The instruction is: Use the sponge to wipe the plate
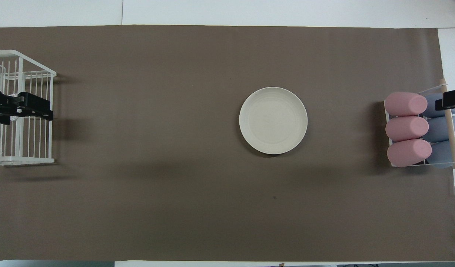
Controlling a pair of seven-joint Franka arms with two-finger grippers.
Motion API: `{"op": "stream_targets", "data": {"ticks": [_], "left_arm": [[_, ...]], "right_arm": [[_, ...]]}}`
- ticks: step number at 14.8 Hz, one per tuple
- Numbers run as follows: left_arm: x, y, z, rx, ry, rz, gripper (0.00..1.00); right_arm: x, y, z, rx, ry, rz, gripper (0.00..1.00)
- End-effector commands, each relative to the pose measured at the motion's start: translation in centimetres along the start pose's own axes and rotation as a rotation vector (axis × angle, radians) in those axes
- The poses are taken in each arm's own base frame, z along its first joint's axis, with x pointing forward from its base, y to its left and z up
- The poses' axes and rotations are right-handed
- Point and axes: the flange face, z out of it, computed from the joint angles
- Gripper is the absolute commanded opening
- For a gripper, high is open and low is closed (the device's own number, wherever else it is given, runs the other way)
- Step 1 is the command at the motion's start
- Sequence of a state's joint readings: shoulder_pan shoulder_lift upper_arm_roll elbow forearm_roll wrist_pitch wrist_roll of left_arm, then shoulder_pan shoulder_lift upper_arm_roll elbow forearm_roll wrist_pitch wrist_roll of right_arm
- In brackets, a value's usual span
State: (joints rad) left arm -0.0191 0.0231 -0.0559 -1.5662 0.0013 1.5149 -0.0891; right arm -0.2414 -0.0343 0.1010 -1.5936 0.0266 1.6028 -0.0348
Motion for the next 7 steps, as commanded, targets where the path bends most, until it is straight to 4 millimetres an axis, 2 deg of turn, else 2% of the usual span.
{"op": "stream_targets", "data": {"ticks": [1, 7], "left_arm": [[-0.8, 0.16, -0.12, -0.007, -0.004, -0.005, 1.0], [-0.74, -0.51, -0.12, -0.008, -0.004, -0.015, 1.0]], "right_arm": [[-0.45, 0.33, 0.2, -0.063, -0.054, -0.038, 1.0], [-1.05, -0.38, 0.81, -0.057, -0.071, -0.058, 1.0]]}}
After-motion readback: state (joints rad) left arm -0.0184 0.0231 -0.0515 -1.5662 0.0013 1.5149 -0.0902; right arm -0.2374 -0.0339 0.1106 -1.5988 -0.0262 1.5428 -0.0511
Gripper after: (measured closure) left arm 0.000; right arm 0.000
